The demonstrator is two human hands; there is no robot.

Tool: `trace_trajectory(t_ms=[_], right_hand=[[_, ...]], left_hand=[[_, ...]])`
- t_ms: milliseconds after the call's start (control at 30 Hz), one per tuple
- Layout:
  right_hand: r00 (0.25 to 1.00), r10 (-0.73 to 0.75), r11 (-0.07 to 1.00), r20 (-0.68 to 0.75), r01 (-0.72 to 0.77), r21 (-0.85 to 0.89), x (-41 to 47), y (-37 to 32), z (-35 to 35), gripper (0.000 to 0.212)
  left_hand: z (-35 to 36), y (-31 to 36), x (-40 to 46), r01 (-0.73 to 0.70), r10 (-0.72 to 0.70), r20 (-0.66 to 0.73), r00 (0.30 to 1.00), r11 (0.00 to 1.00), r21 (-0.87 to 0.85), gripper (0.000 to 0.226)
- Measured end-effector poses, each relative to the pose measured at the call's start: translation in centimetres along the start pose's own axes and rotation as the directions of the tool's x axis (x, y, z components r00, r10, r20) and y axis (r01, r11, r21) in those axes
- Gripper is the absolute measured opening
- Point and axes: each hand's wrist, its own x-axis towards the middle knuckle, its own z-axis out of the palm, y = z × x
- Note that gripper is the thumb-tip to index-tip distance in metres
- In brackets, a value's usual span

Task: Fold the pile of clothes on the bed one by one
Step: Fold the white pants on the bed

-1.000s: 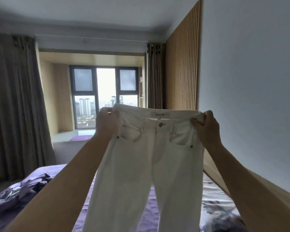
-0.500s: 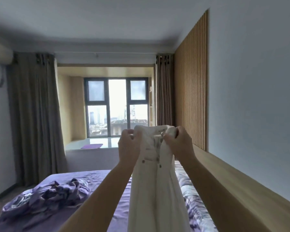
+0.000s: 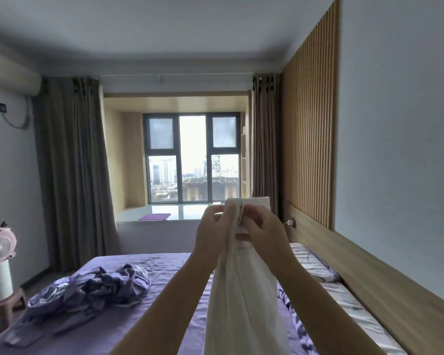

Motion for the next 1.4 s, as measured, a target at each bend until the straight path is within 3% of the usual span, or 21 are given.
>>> trace_trajectory(t_ms=[100, 167, 267, 333, 400, 500, 567, 633, 700, 800, 900, 967, 1000, 1067, 1100, 1133, 1167, 1233, 1300, 1400], right_hand=[[0.989, -0.025, 0.999, 0.145, 0.029, -0.023, 0.0, -0.1, -0.3, 0.041], [0.982, -0.081, 0.987, 0.173, 0.103, -0.122, 0.1, 0.4, -0.7, 0.04], [0.977, -0.212, 0.895, -0.014, 0.188, -0.406, 0.6, 1.6, -1.7, 0.036], [0.967, -0.219, 0.882, -0.131, 0.139, -0.449, 1.3, 2.4, -2.6, 0.05], [0.98, -0.108, 0.939, -0.169, 0.045, -0.341, 2.0, 2.6, -3.6, 0.078], [0.991, 0.117, 0.992, -0.059, -0.119, -0.039, 2.9, 2.1, -4.8, 0.106], [0.984, 0.174, 0.981, 0.049, -0.177, 0.075, 3.3, 1.6, -5.7, 0.098], [0.972, 0.158, 0.977, 0.174, -0.18, 0.115, 3.7, 1.4, -6.2, 0.069], [0.973, 0.128, 0.98, 0.191, -0.153, 0.125, 3.8, 1.4, -5.9, 0.049], [0.988, 0.127, 0.983, 0.089, -0.137, 0.123, 3.6, 2.0, -4.4, 0.025], [0.98, 0.172, 0.981, 0.097, -0.179, 0.076, 2.6, 3.6, -2.9, 0.016], [0.969, 0.203, 0.977, 0.14, -0.21, 0.034, 1.6, 5.0, -1.9, 0.016], [0.963, 0.213, 0.976, 0.165, -0.219, 0.016, 1.2, 5.6, -1.4, 0.017], [0.945, 0.217, 0.974, 0.246, -0.225, 0.004, 0.4, 6.4, -0.6, 0.021], [0.93, 0.21, 0.975, 0.301, -0.221, 0.003, 0.1, 6.7, -0.2, 0.022], [0.911, 0.202, 0.976, 0.359, -0.217, 0.002, -0.3, 7.0, 0.1, 0.021], [0.893, 0.197, 0.976, 0.404, -0.216, 0.001, -0.7, 7.3, 0.4, 0.018], [0.868, 0.207, 0.975, 0.451, -0.222, -0.021, -1.3, 8.1, 0.8, 0.017], [0.852, 0.227, 0.972, 0.472, -0.23, -0.053, -2.0, 9.4, 1.2, 0.025], [0.846, 0.266, 0.961, 0.461, -0.267, -0.064, -3.4, 12.1, 1.8, 0.035]], left_hand=[[-0.6, -0.7, -0.1, -0.018, 0.018, 0.03, 0.999, 1.0, 0.013, 0.037], [-0.9, -1.3, 0.2, -0.046, 0.046, -0.016, 0.999, 0.999, 0.011, 0.015], [-1.0, -1.1, 0.5, 0.0, -0.002, -0.02, 1.0, 0.996, -0.084, 0.012], [-1.4, -0.5, 1.0, 0.041, -0.038, 0.018, 0.999, 0.987, -0.158, 0.014], [-2.0, 0.5, 1.7, 0.039, -0.028, 0.058, 0.998, 0.977, -0.211, 0.014], [-3.0, 2.5, 2.9, 0.003, 0.026, 0.099, 0.995, 0.959, -0.283, 0.015], [-3.7, 3.8, 3.6, -0.005, 0.052, 0.132, 0.99, 0.943, -0.333, 0.018], [-4.6, 4.5, 3.9, -0.012, 0.072, 0.159, 0.985, 0.937, -0.35, 0.023], [-5.2, 4.7, 4.0, -0.005, 0.055, 0.151, 0.987, 0.95, -0.313, 0.023], [-5.5, 4.0, 3.7, 0.036, -0.032, 0.035, 0.999, 0.992, -0.125, 0.019], [-5.9, 2.8, 2.9, 0.047, -0.033, -0.089, 0.995, 0.986, 0.158, 0.024], [-6.4, 2.1, 2.3, -0.086, 0.115, -0.052, 0.992, 0.915, 0.393, 0.066], [-6.7, 1.8, 2.1, -0.199, 0.205, 0.047, 0.978, 0.826, 0.528, 0.086], [-6.5, 1.4, 1.7, -0.402, 0.233, 0.327, 0.916, 0.514, 0.758, 0.107], [-6.3, 1.2, 1.8, -0.452, 0.18, 0.415, 0.892, 0.352, 0.82, 0.11], [-6.2, 0.9, 1.8, -0.457, 0.099, 0.447, 0.889, 0.267, 0.849, 0.11], [-6.2, 0.6, 2.0, -0.427, 0.008, 0.443, 0.896, 0.283, 0.858, 0.109], [-6.6, -0.1, 2.1, -0.278, -0.191, 0.421, 0.887, 0.506, 0.816, 0.102], [-7.2, -1.4, 1.6, -0.183, -0.309, 0.483, 0.819, 0.658, 0.73, 0.073], [-7.6, -4.6, 0.1, -0.101, -0.35, 0.491, 0.798, 0.725, 0.681, 0.047]])
